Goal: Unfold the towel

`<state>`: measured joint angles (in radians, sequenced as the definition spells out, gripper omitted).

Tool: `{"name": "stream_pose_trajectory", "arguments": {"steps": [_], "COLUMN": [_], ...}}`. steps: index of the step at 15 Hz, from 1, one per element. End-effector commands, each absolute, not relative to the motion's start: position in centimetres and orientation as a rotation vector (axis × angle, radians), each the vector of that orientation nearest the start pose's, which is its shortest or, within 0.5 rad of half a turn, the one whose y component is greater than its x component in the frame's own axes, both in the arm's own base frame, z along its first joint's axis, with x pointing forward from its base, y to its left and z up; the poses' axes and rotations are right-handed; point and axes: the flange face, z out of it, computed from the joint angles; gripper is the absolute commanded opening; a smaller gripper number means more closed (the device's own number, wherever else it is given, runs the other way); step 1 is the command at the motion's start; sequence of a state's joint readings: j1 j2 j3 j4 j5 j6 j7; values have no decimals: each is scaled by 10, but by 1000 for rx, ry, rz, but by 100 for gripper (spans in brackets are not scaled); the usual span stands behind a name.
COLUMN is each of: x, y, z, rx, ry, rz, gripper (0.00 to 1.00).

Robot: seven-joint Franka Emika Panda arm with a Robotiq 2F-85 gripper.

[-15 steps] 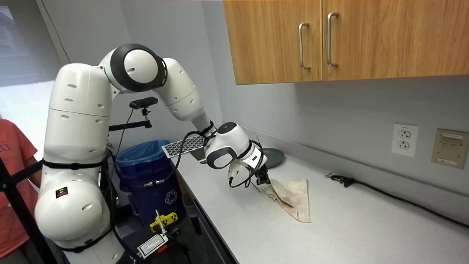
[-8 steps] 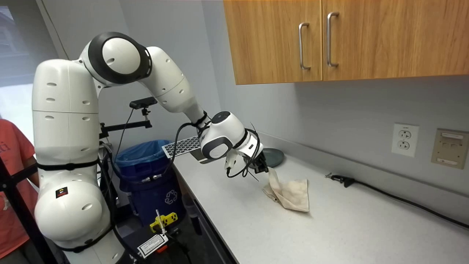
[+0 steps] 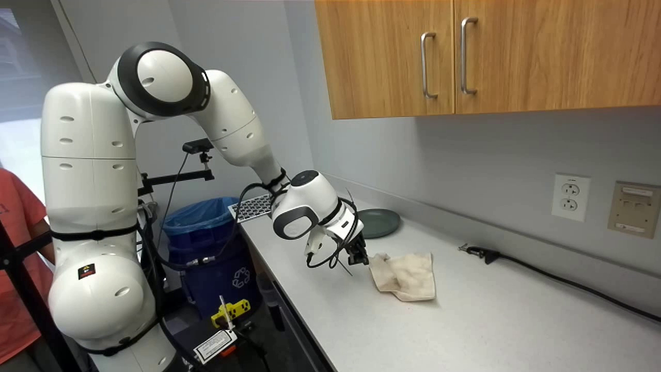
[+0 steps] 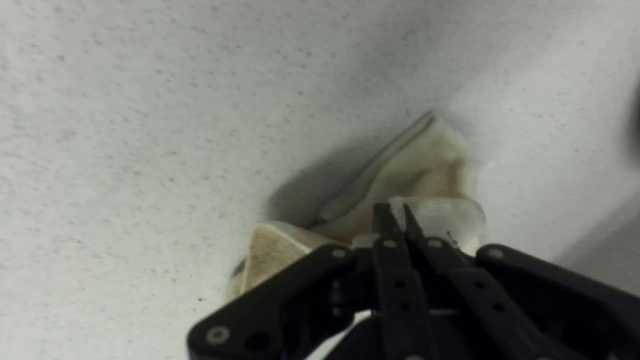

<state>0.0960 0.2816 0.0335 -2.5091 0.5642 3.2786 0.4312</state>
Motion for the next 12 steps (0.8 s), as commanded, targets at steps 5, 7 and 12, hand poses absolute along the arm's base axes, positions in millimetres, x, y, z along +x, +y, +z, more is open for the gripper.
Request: {"name": "stream_pose_trajectory", "arguments": {"steps": [5, 7, 12], "x": [445, 442, 437], "y": [5, 5, 6], "z": [195, 192, 183], "rx": [-2717, -2733, -2773], "ry": [1193, 1179, 1144], "rz": [-476, -465, -401], "gripper": [1, 1, 29]}}
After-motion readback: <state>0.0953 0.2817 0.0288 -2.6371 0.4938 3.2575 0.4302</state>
